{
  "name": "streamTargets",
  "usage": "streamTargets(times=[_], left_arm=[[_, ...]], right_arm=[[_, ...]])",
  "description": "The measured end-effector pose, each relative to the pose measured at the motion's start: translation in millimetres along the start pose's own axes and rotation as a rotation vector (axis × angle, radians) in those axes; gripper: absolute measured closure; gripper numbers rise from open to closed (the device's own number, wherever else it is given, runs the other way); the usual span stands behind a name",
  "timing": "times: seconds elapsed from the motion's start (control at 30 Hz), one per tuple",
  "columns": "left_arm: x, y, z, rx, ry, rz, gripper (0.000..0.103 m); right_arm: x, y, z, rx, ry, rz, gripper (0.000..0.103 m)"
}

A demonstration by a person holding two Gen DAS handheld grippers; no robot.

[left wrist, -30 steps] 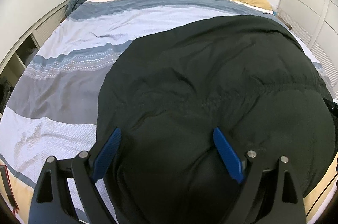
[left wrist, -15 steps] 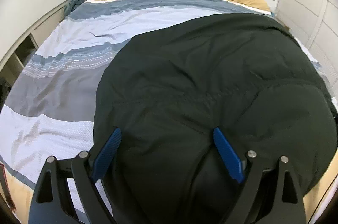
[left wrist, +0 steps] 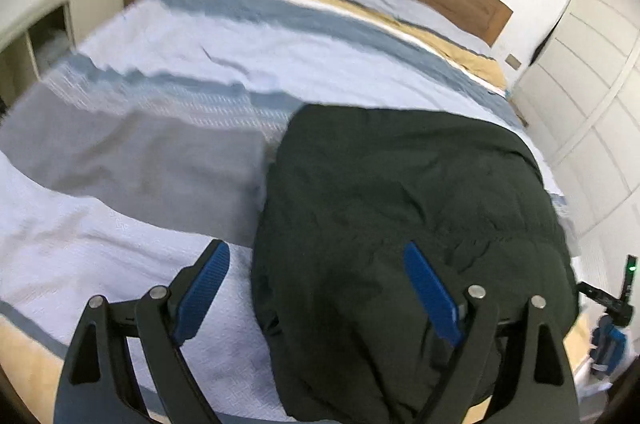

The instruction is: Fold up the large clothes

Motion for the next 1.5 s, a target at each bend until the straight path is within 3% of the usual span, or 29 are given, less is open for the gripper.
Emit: streamTargets(times=[0.17, 0.33, 0.67, 0.8, 0.9, 0.97, 1.13, 1.3, 1.43, 1.5], left_arm=[[-46.1, -5.4, 14.3, 0.081, -0.134, 0.118, 0.014], [-85.3, -18.3, 5.4, 0.051, -0.192, 0.192, 0.013], [-127.0, -32.5, 20.9, 0.182, -0.467, 0.308, 0.005], [-141.5, -35.6, 21.5, 0.237, -0.544, 0.331, 0.000], [-142.7, -36.0, 3.4, 0.241, -0.645, 0.370, 0.000], [-138.1, -40.2, -11.1, 0.232, -0.714, 0.379, 0.000], [-147.2, -46.8, -7.2, 0.305, -0.740, 0.372, 0.000], [-148.1, -48.5, -9.2, 0.287, -0.753, 0.345, 0.000], [-144.6, -50.2, -12.2, 0.256, -0.757, 0.270, 0.001], [-139.3, -51.9, -21.5, 0.230, -0.747, 0.235, 0.008]], right_arm=[[-11.2, 23.1, -17.7, -0.052, 0.073, 0.006, 0.001], [-42.7, 43.6, -13.9, -0.080, 0.206, 0.047, 0.000], [-131.9, 22.8, 15.6, -0.199, 0.518, 0.306, 0.000], [-141.8, 25.0, 28.2, -0.148, 0.589, 0.346, 0.000], [-139.9, 28.8, 70.2, -0.052, 0.744, 0.389, 0.000], [-140.9, 27.8, 89.3, -0.009, 0.772, 0.396, 0.001], [-152.2, 28.3, 94.9, -0.034, 0.819, 0.390, 0.000], [-156.0, 24.8, 97.0, -0.034, 0.848, 0.354, 0.000], [-158.3, 12.4, 97.9, -0.034, 0.872, 0.294, 0.000], [-157.7, 11.5, 103.0, -0.028, 0.873, 0.273, 0.000]])
Point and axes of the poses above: each gripper's, at about its wrist camera, not at the fingertips, and x roughly against the way its jaws point, z to its left, y to its top, the point moved 8 cm from there along -x, roughly the way its jaws point, and after that the axes turned 5 degrees about -y, right-handed, at the moved point
